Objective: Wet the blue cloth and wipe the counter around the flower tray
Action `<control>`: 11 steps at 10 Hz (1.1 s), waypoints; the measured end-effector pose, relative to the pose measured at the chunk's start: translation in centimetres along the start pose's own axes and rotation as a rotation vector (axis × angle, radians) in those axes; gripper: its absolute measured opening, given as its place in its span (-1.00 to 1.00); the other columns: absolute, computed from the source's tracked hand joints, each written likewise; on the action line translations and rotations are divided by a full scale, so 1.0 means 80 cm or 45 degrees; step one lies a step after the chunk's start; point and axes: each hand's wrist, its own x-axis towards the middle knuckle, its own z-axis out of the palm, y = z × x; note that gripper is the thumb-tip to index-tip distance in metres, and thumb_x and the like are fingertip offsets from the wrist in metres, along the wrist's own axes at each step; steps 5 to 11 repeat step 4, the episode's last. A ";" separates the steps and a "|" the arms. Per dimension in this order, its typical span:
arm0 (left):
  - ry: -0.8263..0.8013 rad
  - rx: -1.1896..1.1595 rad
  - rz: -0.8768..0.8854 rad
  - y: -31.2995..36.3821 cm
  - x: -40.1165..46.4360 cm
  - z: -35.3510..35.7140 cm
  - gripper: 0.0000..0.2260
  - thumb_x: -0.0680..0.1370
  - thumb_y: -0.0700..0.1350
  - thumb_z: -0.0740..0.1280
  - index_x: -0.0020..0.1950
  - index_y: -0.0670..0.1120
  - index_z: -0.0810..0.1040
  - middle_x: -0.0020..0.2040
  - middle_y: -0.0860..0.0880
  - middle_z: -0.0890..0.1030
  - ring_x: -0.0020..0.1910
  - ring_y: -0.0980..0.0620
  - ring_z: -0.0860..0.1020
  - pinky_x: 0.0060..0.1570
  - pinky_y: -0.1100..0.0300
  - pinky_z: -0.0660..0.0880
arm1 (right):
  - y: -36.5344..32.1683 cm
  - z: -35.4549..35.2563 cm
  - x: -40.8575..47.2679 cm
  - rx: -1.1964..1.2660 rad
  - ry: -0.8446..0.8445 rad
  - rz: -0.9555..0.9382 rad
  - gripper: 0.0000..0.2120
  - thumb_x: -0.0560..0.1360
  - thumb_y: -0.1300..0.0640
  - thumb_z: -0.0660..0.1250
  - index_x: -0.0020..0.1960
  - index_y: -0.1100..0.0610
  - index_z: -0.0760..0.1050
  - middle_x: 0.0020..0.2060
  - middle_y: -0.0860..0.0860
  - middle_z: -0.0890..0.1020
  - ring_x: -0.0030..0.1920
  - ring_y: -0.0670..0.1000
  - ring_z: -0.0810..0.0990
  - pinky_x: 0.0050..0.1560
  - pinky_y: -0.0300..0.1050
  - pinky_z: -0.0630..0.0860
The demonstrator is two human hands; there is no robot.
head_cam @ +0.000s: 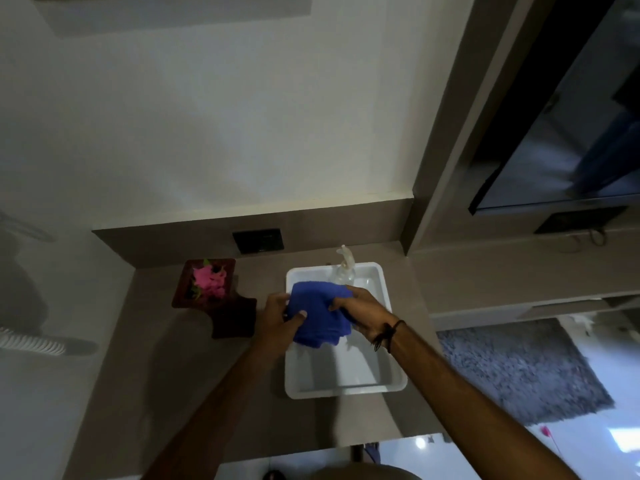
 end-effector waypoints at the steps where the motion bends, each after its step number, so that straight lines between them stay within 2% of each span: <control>1: -0.026 0.040 -0.153 -0.033 -0.001 0.036 -0.75 0.52 -0.36 0.34 0.05 -0.07 0.40 0.18 -0.33 0.57 -0.05 -0.04 0.62 -0.19 0.23 0.60 | 0.035 -0.025 0.003 -0.225 0.144 0.087 -0.57 0.34 0.33 0.44 0.21 0.23 0.55 0.13 0.21 0.65 0.11 0.19 0.63 0.19 0.15 0.60; 2: -0.106 0.192 -0.237 -0.061 -0.001 0.069 -0.75 0.52 -0.33 0.30 0.17 -0.20 0.37 0.16 -0.30 0.56 0.12 -0.25 0.59 0.05 -0.05 0.55 | 0.069 -0.034 0.007 -0.464 0.298 0.147 -0.57 0.32 0.25 0.47 0.18 0.20 0.54 0.11 0.19 0.66 0.10 0.18 0.63 0.05 -0.04 0.60; 3: -0.151 0.431 -0.282 -0.058 -0.005 0.083 -0.64 0.50 -0.30 0.30 0.29 -0.27 0.38 0.21 -0.26 0.56 0.17 -0.21 0.56 0.02 0.10 0.45 | 0.086 -0.030 0.007 -0.681 0.362 0.139 -0.59 0.32 0.20 0.47 0.16 0.19 0.52 0.07 0.18 0.66 0.06 0.17 0.63 0.00 -0.05 0.61; 4: -0.146 0.632 -0.217 -0.050 -0.006 0.088 -0.65 0.51 -0.27 0.32 0.27 -0.27 0.41 0.28 -0.26 0.50 0.25 -0.20 0.51 0.17 0.06 0.49 | 0.086 -0.032 0.009 -0.784 0.393 0.059 -0.53 0.31 0.17 0.50 0.19 0.15 0.49 0.03 0.15 0.67 -0.02 0.12 0.62 -0.01 -0.09 0.61; 11: -0.146 0.632 -0.217 -0.050 -0.006 0.088 -0.65 0.51 -0.27 0.32 0.27 -0.27 0.41 0.28 -0.26 0.50 0.25 -0.20 0.51 0.17 0.06 0.49 | 0.086 -0.032 0.009 -0.784 0.393 0.059 -0.53 0.31 0.17 0.50 0.19 0.15 0.49 0.03 0.15 0.67 -0.02 0.12 0.62 -0.01 -0.09 0.61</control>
